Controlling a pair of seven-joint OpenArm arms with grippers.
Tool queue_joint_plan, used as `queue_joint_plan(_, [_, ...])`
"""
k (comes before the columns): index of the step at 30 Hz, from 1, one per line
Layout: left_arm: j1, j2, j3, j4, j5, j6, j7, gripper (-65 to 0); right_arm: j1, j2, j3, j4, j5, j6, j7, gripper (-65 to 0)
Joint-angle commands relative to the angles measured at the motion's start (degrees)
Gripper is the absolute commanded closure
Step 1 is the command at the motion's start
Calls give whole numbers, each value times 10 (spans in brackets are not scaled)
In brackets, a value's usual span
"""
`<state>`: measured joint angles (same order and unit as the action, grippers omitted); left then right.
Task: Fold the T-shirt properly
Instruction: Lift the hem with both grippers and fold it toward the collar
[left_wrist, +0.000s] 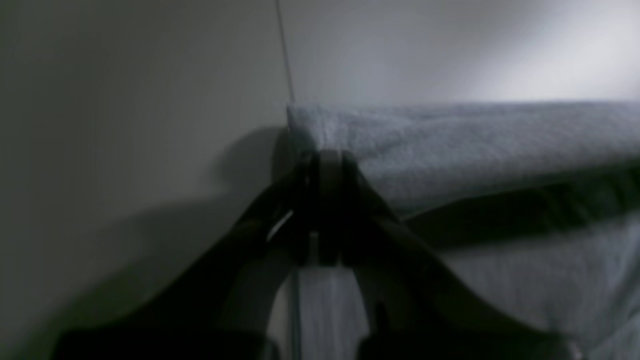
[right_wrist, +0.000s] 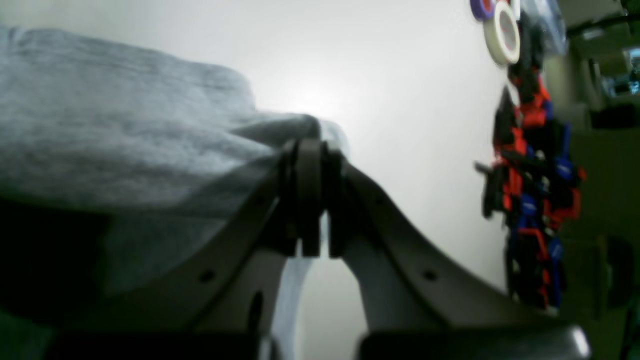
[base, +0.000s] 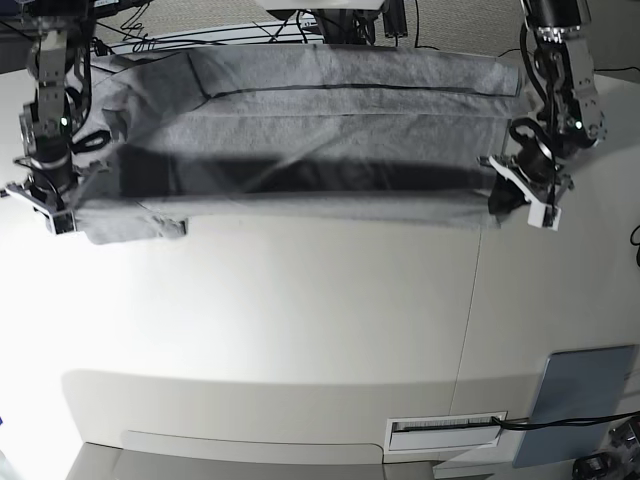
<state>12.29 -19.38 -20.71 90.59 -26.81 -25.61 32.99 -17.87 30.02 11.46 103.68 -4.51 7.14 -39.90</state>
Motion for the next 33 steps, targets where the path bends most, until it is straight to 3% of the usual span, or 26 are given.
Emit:
queue_joint_plan(1, [4, -9, -5, 11, -5, 0, -12, 0, -9, 12, 15, 18, -7, -10, 4, 0])
queue_joint_plan(10, [62, -9, -6, 18, -5, 0, -8, 0, -99, 8, 33, 51, -7, -16, -7, 0])
queue_joint_plan(20, [96, -9, -35, 42, -4, 0, -8, 0, -140, -27, 33, 51, -22, -29, -20, 0])
queue_joint_plan(29, [98, -9, -35, 42, -3, 0, 8, 0, -183, -48, 33, 51, -75, -71, -34, 0])
queue_joint_plan(33, [98, -9, -35, 44, -3, 0, 17, 0, -190, -48, 33, 51, -75, -72, -36, 0])
